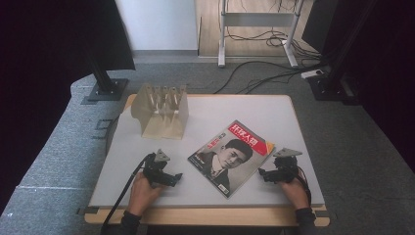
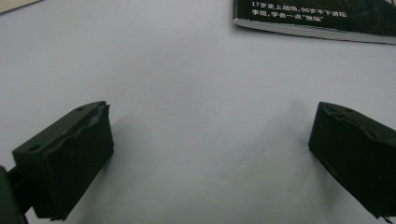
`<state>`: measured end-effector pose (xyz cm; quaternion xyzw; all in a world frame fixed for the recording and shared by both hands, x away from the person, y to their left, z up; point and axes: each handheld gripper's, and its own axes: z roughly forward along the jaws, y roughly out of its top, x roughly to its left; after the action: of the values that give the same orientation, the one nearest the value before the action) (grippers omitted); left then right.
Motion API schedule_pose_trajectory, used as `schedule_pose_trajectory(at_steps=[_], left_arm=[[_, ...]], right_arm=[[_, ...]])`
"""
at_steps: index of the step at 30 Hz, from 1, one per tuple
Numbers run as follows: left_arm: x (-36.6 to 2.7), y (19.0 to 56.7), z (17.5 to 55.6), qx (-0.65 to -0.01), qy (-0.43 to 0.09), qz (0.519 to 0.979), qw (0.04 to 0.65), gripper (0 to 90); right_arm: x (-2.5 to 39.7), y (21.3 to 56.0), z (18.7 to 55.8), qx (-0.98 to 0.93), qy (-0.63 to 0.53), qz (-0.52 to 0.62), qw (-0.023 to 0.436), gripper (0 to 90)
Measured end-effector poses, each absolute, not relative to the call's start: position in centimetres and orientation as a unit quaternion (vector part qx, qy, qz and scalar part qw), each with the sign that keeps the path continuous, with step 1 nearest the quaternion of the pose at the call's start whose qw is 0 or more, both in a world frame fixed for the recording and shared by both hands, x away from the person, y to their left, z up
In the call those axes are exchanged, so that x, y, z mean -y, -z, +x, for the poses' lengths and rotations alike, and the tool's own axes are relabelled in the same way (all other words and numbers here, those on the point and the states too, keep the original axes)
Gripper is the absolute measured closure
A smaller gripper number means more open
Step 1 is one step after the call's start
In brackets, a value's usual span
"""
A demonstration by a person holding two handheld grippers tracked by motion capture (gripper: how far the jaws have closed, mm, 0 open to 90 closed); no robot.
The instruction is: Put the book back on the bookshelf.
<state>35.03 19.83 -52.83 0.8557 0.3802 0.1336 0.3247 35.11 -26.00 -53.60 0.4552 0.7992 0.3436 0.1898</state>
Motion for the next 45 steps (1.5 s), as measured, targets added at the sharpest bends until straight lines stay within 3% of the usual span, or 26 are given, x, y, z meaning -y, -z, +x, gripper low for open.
schedule_pose_trajectory(at_steps=[21, 27, 45], left_arm=[[-19.5, 52.3, 35.7, -0.374, -0.109, 0.864, 0.32, 0.0], [-18.1, 51.5, 36.1, -0.353, -0.117, 0.87, 0.324, 0.0], [-14.9, 49.1, 38.9, -0.324, -0.111, 0.88, 0.33, 0.0]], right_arm=[[26.1, 53.5, 35.1, -0.799, -0.348, 0.453, 0.186, 1.4], [26.6, 53.2, 35.0, -0.798, -0.355, 0.452, 0.18, 4.0], [26.2, 50.7, 35.8, -0.8, -0.374, 0.426, 0.198, 0.4]])
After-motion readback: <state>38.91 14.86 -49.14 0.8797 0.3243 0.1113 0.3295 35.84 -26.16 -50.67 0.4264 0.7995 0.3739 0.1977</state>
